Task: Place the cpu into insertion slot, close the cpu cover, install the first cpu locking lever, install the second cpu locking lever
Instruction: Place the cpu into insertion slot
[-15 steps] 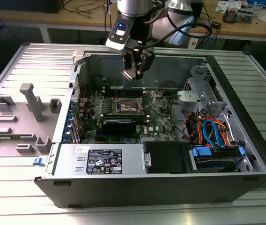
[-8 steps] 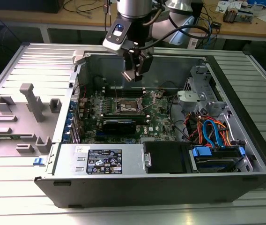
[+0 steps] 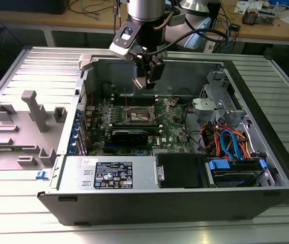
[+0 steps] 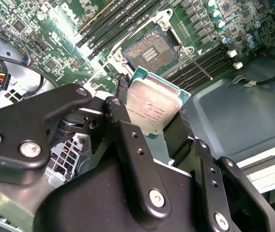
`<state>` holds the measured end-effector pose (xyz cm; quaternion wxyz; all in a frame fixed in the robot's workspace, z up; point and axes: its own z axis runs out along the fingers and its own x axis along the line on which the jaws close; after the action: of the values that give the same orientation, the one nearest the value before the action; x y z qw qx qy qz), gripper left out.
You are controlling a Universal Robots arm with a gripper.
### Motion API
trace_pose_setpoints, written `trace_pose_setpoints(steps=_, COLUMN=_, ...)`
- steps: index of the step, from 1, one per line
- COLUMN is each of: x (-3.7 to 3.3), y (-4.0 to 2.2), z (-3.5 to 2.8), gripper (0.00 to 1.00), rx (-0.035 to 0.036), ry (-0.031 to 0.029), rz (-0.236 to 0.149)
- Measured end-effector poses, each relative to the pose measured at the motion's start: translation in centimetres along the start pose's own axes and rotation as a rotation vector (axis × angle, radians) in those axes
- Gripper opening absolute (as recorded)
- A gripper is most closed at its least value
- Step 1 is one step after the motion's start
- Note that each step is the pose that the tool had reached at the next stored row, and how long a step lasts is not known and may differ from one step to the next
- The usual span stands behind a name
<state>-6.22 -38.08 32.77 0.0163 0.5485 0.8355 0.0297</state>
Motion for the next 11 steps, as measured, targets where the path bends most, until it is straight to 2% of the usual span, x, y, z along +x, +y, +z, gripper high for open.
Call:
trace_pose_setpoints(steps=9, x=0.00, y=0.00, z=0.00, gripper=0.54, rx=0.0000, ry=0.0000, rz=0.000)
trace_pose_setpoints(steps=10, x=0.00, y=0.00, z=0.00, gripper=0.54, rx=0.0000, ry=-0.0003, rz=0.003)
trace_pose_setpoints(steps=11, x=0.00, y=0.00, z=0.06, gripper=0.54, rx=0.0000, ry=-0.0019, rz=0.021)
